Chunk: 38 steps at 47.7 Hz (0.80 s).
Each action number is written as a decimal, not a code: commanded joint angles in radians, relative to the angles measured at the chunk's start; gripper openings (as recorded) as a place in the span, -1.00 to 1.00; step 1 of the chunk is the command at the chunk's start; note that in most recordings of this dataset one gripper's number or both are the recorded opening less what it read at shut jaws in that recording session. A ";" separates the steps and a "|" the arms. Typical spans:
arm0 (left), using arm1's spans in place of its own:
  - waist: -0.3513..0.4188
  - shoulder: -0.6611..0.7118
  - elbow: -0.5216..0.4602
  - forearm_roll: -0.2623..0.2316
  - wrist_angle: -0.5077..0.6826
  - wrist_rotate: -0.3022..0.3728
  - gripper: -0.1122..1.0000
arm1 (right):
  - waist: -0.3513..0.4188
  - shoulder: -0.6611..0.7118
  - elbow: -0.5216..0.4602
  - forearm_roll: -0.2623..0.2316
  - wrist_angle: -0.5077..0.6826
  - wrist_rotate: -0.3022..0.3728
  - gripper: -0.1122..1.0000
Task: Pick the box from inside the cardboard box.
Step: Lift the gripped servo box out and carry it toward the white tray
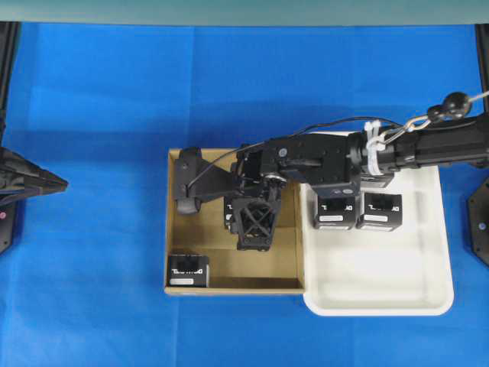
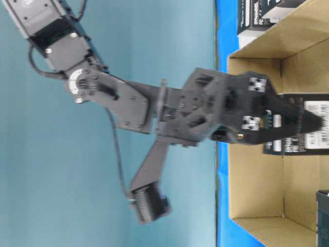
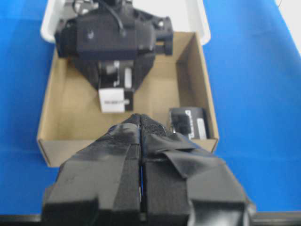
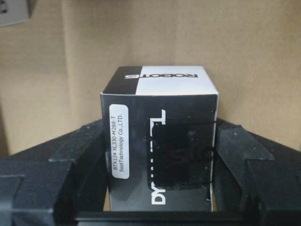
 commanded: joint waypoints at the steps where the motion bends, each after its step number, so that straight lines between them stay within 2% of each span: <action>1: 0.000 0.009 -0.026 0.003 -0.003 -0.002 -0.92 | -0.012 -0.058 -0.051 0.015 0.060 0.000 0.31; 18: 0.000 0.003 -0.029 0.003 -0.003 -0.002 -0.92 | -0.031 -0.230 -0.189 0.018 0.328 0.002 0.31; 24: 0.000 0.005 -0.029 0.003 -0.003 -0.002 -0.92 | -0.032 -0.278 -0.202 0.018 0.377 0.008 0.31; 31: -0.003 0.006 -0.031 0.003 -0.003 -0.002 -0.92 | -0.031 -0.327 -0.202 0.018 0.443 0.063 0.31; 38: -0.005 0.008 -0.031 0.002 -0.003 -0.002 -0.92 | -0.023 -0.380 -0.195 0.018 0.491 0.089 0.31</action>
